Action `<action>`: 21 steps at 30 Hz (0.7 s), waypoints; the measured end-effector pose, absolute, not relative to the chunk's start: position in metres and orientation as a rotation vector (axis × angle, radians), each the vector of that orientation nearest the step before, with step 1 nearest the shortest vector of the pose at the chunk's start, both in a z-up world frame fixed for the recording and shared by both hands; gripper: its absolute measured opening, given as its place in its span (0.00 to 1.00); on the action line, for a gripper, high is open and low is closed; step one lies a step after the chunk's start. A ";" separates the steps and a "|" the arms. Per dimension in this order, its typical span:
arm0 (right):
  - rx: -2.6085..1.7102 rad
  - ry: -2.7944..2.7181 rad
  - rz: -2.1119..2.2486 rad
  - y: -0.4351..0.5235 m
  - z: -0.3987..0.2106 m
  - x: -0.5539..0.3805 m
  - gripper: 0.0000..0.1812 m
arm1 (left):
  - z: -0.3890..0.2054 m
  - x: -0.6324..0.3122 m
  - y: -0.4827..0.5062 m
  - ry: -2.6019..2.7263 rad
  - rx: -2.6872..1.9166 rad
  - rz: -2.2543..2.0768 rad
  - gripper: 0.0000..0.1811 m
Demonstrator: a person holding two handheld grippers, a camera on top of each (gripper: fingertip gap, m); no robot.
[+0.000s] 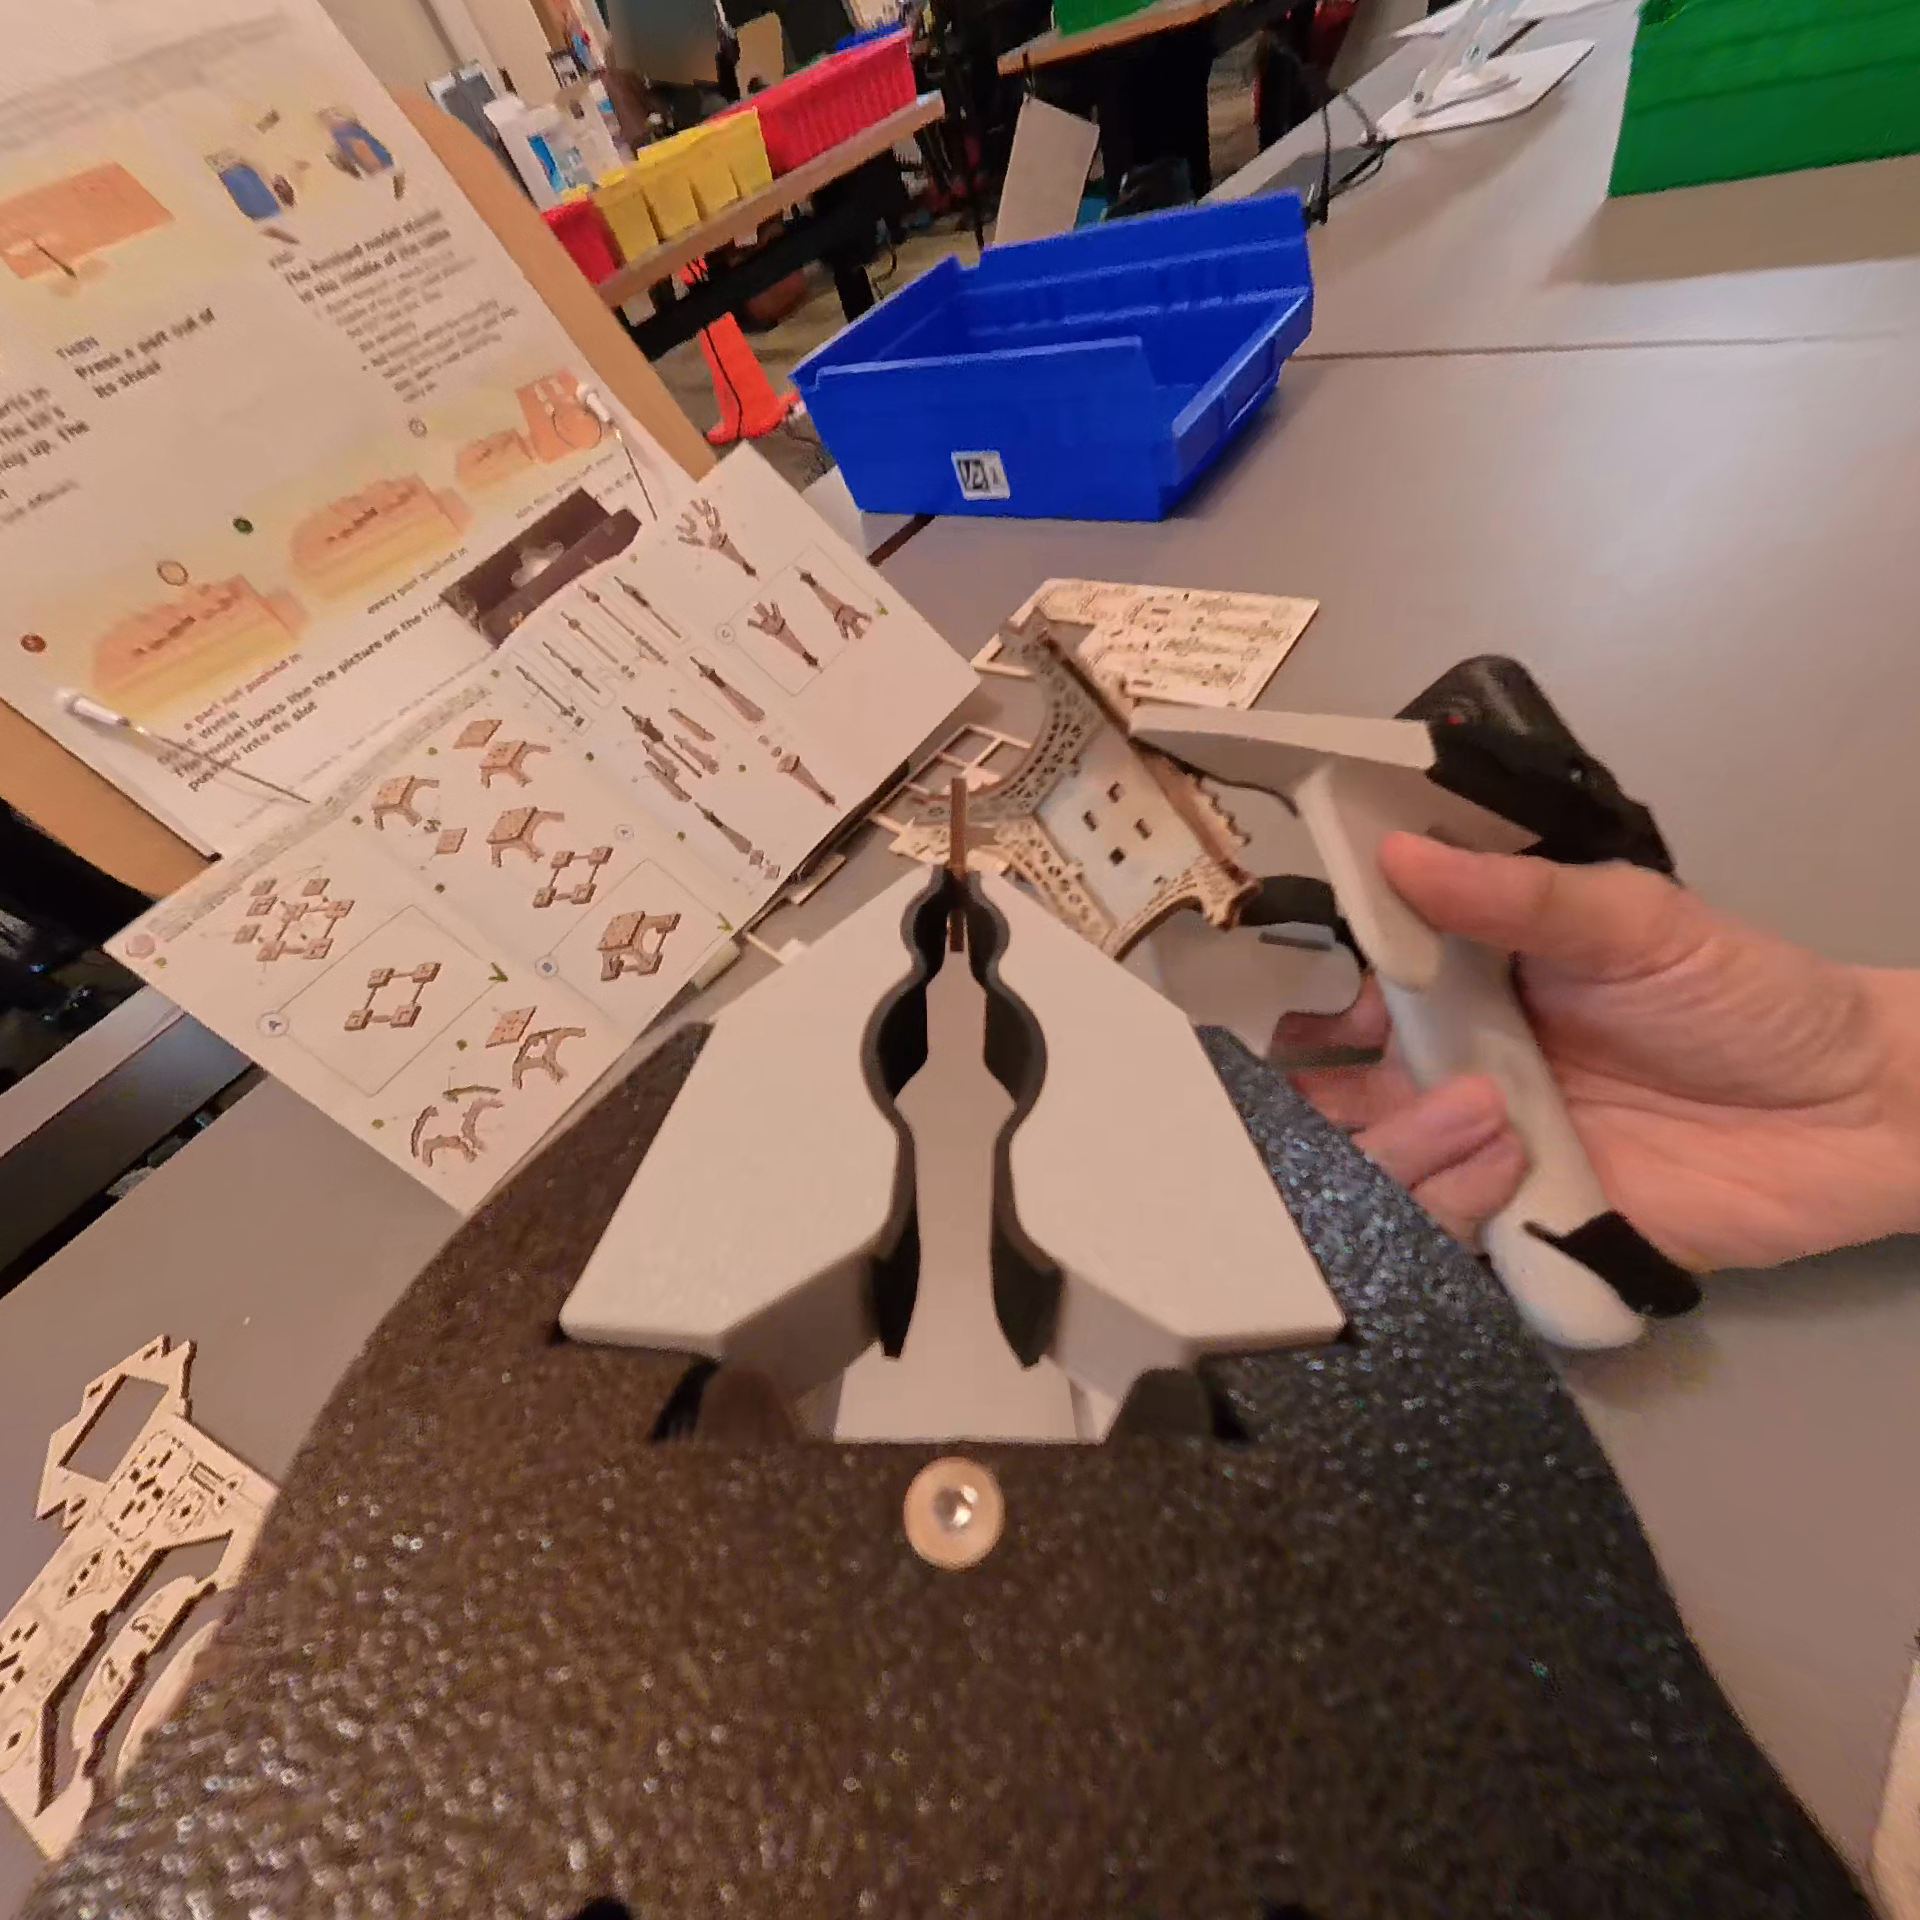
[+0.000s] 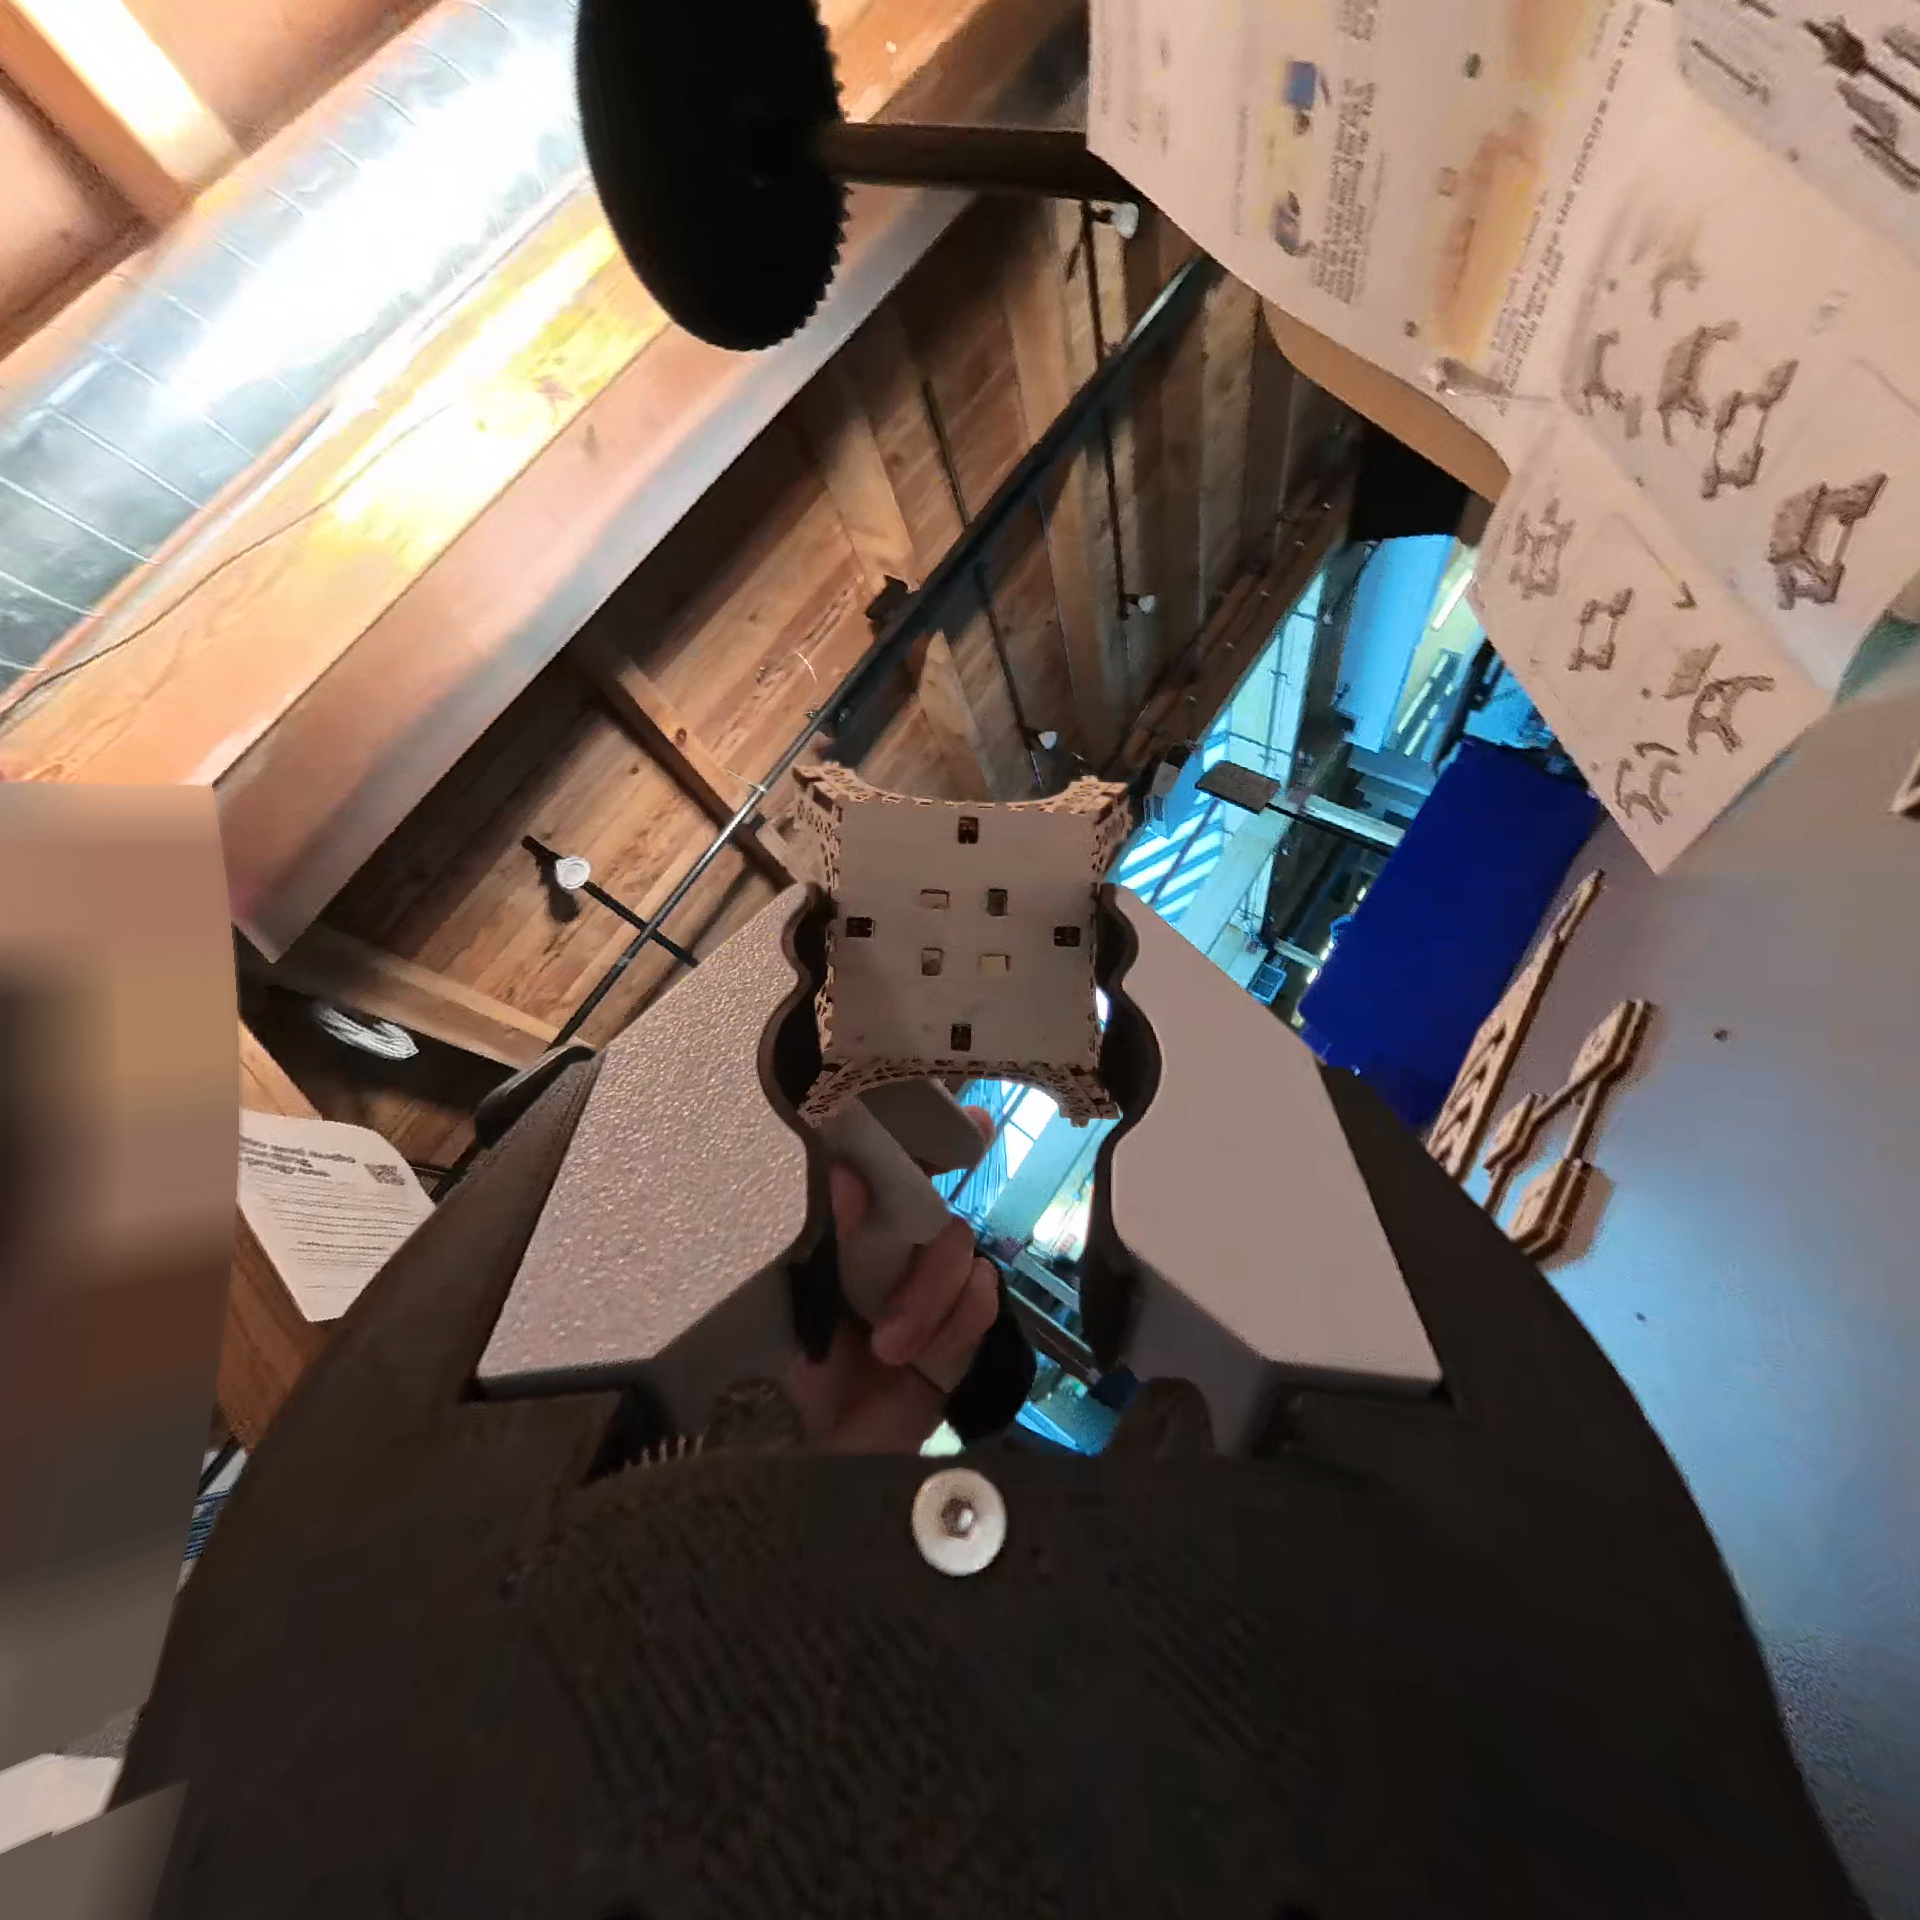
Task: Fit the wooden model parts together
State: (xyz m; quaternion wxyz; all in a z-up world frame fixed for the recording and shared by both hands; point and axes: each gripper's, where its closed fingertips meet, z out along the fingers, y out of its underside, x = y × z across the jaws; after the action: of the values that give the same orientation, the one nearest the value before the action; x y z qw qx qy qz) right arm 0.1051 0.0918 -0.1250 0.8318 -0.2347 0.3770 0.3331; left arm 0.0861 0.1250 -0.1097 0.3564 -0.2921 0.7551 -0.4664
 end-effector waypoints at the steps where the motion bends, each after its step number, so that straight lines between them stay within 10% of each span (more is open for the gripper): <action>1: -0.502 0.798 0.707 0.092 -0.125 0.105 0.28 | -0.114 0.088 0.128 1.961 -0.755 -1.193 0.00; 21: -0.382 0.986 1.003 0.111 -0.136 0.111 0.28 | -0.120 0.084 0.130 1.960 -0.630 -1.104 0.00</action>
State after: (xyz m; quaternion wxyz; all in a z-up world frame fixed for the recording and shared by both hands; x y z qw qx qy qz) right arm 0.1106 0.1109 -0.1359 0.7460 -0.1746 0.4503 0.4584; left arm 0.0837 0.1298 -0.1203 0.3917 -0.2481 0.7720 -0.4348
